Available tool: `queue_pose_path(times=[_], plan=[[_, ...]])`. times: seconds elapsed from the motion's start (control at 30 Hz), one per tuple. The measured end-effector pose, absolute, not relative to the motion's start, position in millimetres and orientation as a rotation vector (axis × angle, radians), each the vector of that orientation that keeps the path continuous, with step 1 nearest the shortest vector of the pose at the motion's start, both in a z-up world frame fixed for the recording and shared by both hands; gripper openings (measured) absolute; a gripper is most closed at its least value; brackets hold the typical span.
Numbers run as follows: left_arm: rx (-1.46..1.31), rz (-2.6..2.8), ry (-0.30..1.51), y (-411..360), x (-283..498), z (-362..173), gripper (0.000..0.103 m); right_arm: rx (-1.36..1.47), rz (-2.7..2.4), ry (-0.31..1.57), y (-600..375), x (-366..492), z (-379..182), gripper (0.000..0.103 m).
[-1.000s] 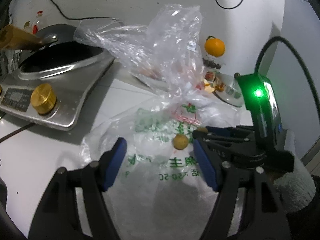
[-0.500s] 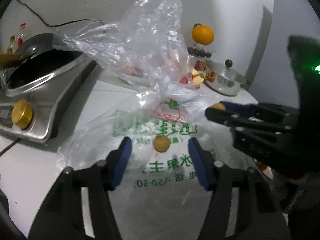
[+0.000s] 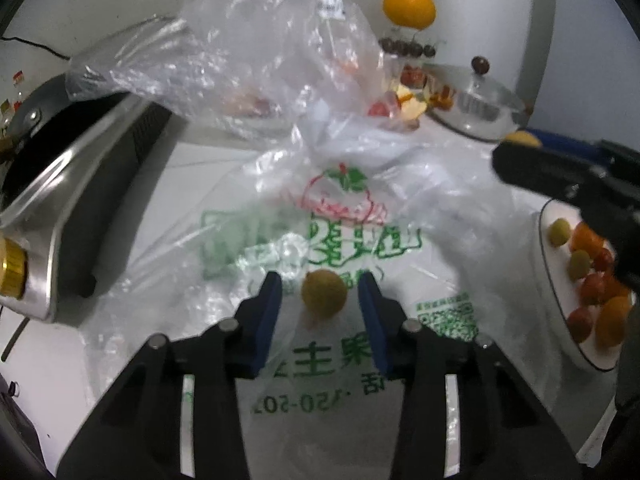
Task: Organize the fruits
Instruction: 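Carry both held small yellow fruits over the white plate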
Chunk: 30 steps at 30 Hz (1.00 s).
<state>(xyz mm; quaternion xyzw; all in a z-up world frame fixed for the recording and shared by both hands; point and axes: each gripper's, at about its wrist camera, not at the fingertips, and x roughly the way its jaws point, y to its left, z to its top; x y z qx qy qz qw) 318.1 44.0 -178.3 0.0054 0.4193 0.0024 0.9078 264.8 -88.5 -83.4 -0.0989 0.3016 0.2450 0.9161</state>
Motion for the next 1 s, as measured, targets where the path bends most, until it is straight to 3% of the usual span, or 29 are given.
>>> queue_pose_path(times=[0.3,0.4,1.0], plan=[[0.005,0.009,0.899,43.6,325.6,-191.5,0.036,-0.203,0.5,0.612,-98.3,269.9,-89.1,0.028],[-0.002,0.01,0.896,44.0,327.9,-191.2,0.027,-0.205,0.503,0.615,-98.1,270.9,-90.4,0.028],[-0.057,-0.05,0.793,45.6,292.3,-160.3,0.026,-0.238,0.458,0.593,-105.7,253.2,-81.4,0.028]])
